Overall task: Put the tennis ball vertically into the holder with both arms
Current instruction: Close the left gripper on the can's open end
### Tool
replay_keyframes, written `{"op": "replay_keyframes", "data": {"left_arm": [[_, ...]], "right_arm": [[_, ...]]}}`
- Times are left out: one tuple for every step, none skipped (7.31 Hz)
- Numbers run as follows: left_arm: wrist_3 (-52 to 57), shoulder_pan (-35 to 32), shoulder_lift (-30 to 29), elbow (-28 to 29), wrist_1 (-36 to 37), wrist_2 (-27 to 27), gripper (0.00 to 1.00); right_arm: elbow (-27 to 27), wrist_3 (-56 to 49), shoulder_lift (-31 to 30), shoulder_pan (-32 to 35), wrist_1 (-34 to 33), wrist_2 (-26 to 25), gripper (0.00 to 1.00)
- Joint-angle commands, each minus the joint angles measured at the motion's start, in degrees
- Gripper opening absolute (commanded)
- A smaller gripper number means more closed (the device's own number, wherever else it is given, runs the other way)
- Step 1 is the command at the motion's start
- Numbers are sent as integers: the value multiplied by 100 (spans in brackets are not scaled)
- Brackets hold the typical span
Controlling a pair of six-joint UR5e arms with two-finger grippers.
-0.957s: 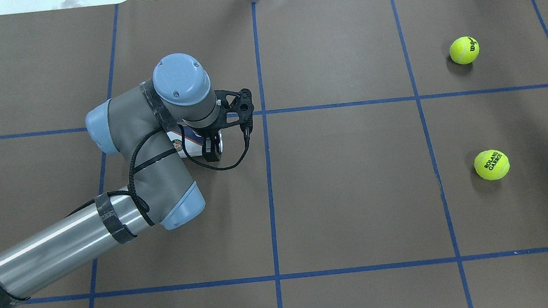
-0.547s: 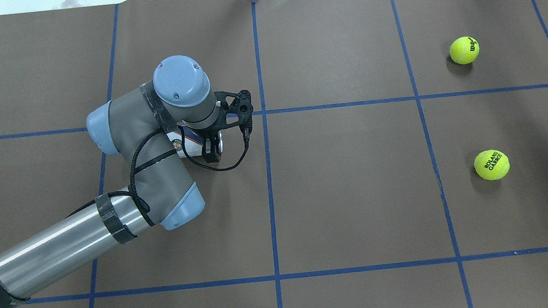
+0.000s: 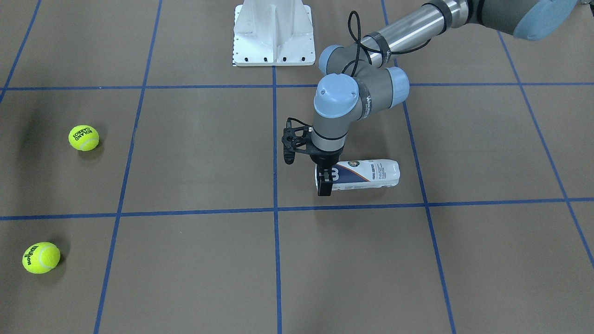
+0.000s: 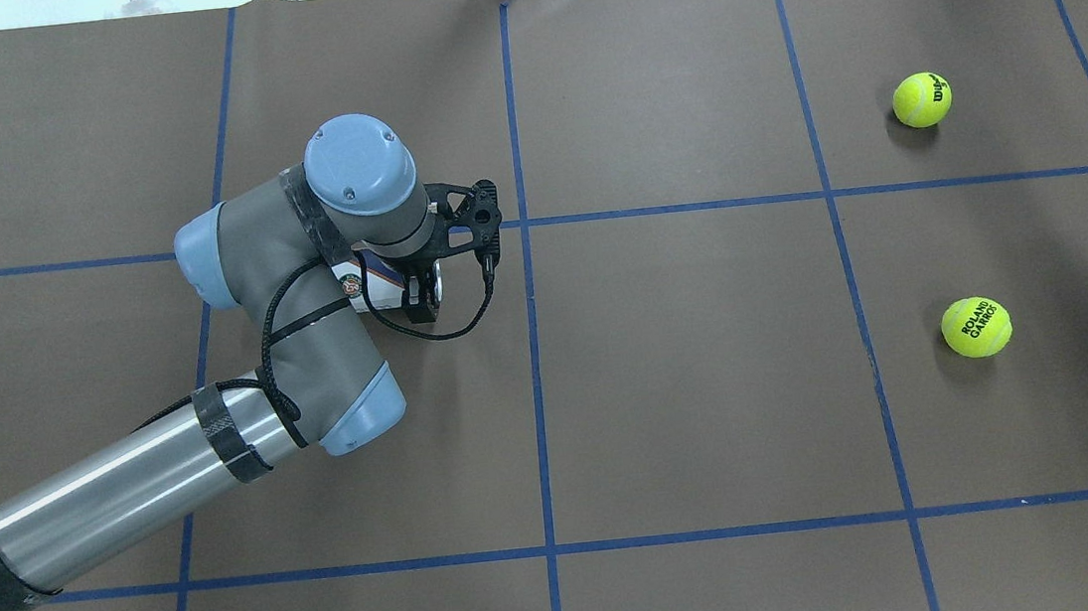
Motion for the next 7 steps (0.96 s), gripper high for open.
{"op": "replay_keyframes", "data": {"left_arm": [[-27, 1, -2, 46, -86, 0, 94], [-19, -8, 6, 46, -86, 0, 93], [-19, -8, 6, 37, -86, 0, 91], [-19, -8, 6, 37, -95, 0, 91], [-27, -17, -2, 19, -234, 0, 91], [-97, -43, 15, -7, -497, 0, 90], [-254, -52, 50, -7, -865, 0, 90]], "right_arm": [[7, 7, 0, 0, 0, 9, 99], [7, -2, 0, -9, 0, 26, 99], [7, 7, 0, -9, 0, 35, 99], [7, -2, 0, -9, 0, 35, 100], [7, -2, 9, -9, 0, 35, 99], [15, -2, 9, -9, 0, 35, 100], [7, -2, 9, -9, 0, 35, 99]]}}
